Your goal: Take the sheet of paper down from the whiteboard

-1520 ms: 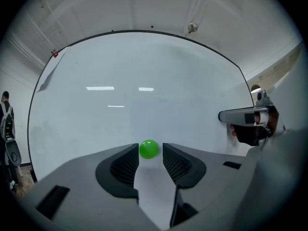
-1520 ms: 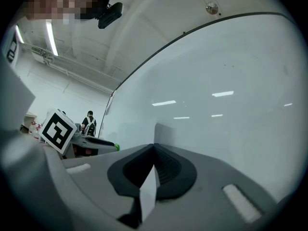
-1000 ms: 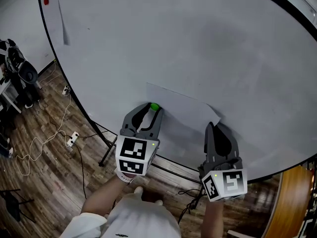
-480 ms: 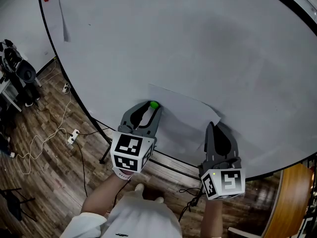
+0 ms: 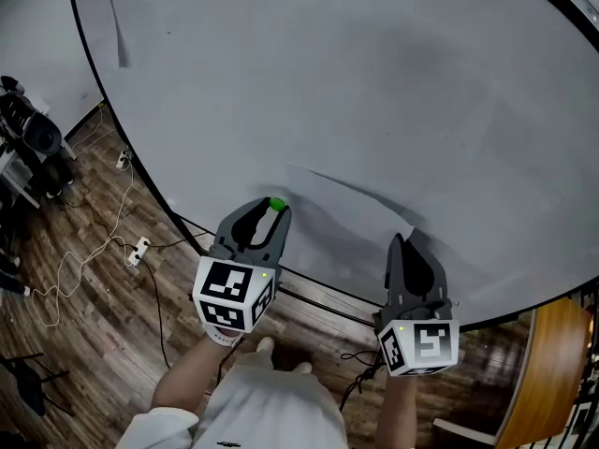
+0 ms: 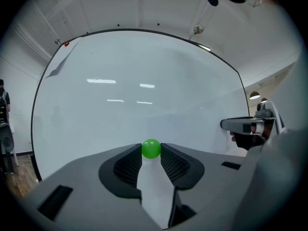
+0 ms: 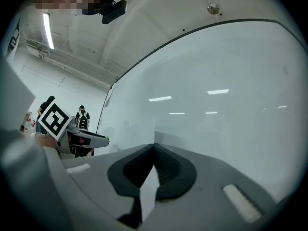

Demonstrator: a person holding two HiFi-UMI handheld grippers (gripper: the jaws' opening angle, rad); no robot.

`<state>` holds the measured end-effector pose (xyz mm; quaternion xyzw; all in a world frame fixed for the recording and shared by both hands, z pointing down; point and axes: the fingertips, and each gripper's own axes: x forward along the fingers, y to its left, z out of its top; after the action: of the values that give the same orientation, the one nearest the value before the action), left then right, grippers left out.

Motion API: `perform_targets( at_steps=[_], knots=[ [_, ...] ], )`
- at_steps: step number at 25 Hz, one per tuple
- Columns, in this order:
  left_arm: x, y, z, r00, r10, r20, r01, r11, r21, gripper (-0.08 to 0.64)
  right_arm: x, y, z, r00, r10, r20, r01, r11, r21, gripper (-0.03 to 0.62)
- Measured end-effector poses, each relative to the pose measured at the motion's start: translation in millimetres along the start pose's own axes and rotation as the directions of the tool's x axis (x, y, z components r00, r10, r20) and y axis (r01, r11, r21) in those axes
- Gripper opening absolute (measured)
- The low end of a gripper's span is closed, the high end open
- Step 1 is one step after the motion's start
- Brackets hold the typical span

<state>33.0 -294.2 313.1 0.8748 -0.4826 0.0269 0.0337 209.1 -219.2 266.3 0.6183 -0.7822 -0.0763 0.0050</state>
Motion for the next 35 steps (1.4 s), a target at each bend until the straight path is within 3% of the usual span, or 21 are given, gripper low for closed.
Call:
perform_targets(
  at_steps=[7,12,18,28,35],
  knots=[
    [-47.0,-0.7,-40.3,1.000,-0.001,-0.020,0.001,1.000,-0.013,0.123,-47.9,22.3,-38.1,0.998,-0.058,-0.020,0.058,0.998,0.021,0.009],
    [-66.4,-9.1,-51.6,0.999,-0.011,-0.030,0.010,1.000,-0.027,0.123,-71.4,23.7,-51.6,0.994,-0.099,-0.042,0.100,0.995,0.010,0.009],
    [-90.9,-10.1,-72.8,0.999,-0.014,-0.035,0.013,1.000,-0.016,0.123,-102.1,25.2,-85.2,0.987,-0.153,-0.054,0.156,0.986,0.058,0.009],
    [-91.9,-16.1,-92.2,0.997,-0.055,-0.046,0.057,0.998,0.040,0.123,-105.1,23.3,-117.7,0.977,-0.200,-0.078,0.205,0.977,0.056,0.009],
    [-95.7,-31.0,-109.6,0.996,-0.080,-0.049,0.082,0.996,0.024,0.124,-107.0,19.1,-130.3,0.976,-0.204,-0.080,0.209,0.976,0.060,0.009]
  ],
)
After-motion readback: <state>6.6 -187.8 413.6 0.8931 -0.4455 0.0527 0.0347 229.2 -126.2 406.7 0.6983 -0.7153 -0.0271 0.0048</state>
